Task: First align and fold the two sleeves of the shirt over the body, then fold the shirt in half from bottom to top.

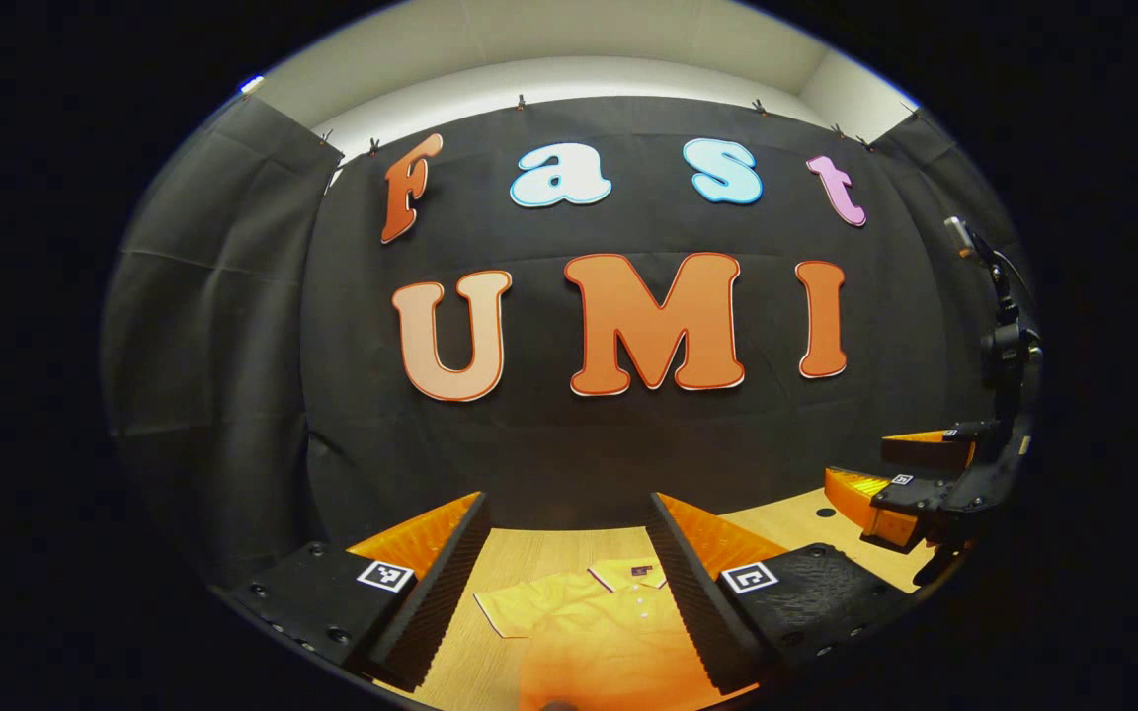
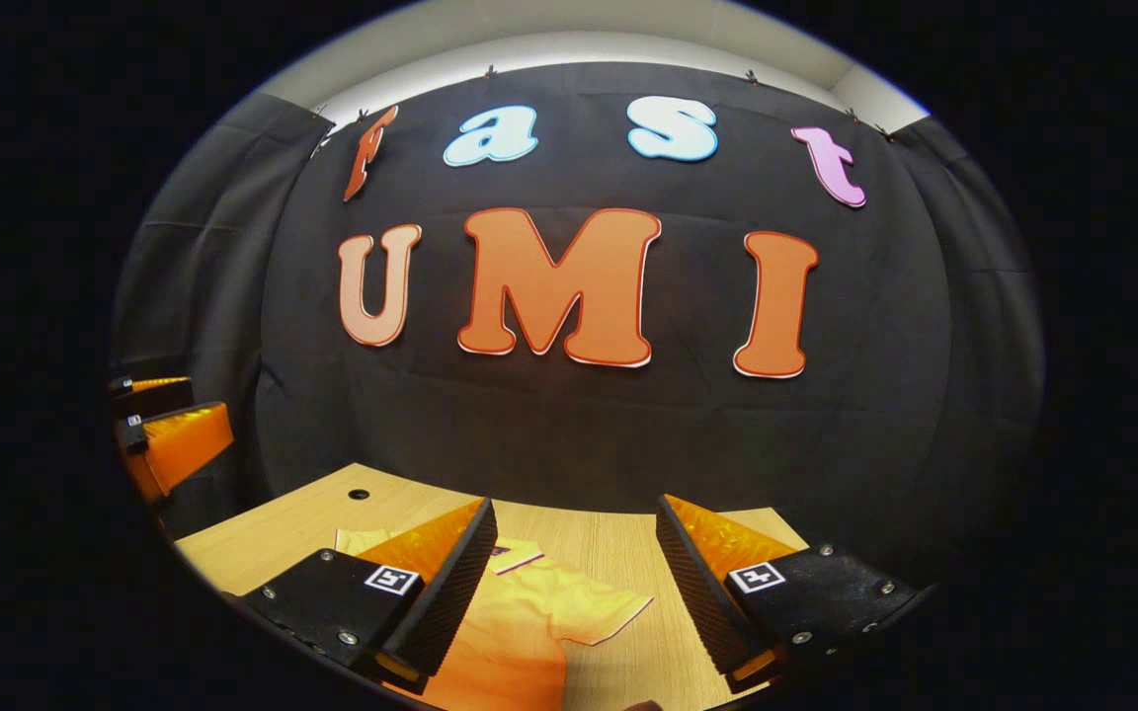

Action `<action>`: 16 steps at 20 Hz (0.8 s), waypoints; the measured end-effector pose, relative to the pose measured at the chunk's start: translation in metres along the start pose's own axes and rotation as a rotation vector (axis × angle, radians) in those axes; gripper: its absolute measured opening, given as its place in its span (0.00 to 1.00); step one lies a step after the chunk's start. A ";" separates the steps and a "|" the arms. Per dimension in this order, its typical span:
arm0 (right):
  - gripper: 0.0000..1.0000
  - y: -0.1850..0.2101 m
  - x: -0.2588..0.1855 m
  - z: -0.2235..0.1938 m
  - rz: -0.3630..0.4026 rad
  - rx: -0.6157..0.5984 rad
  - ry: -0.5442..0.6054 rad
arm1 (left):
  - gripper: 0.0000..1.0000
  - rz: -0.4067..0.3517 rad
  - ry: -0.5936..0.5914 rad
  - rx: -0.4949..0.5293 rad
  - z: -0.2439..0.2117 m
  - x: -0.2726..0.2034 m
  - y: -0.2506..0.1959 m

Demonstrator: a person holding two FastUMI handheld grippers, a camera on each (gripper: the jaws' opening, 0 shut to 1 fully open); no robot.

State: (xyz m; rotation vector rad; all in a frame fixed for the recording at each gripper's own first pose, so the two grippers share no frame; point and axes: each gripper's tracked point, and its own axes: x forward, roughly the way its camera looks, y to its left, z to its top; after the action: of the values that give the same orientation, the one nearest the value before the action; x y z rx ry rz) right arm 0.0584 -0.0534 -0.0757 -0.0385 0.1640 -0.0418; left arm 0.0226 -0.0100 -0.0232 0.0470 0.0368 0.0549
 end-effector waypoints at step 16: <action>0.98 -0.041 0.082 -0.116 0.000 0.046 0.370 | 0.96 0.128 0.085 0.051 -0.021 -0.003 0.004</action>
State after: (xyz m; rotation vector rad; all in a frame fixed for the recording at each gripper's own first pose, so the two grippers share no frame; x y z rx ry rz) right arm 0.1190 -0.1019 -0.2018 0.0160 0.5333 -0.0526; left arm 0.0189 -0.0048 -0.0442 0.0980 0.1207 0.1837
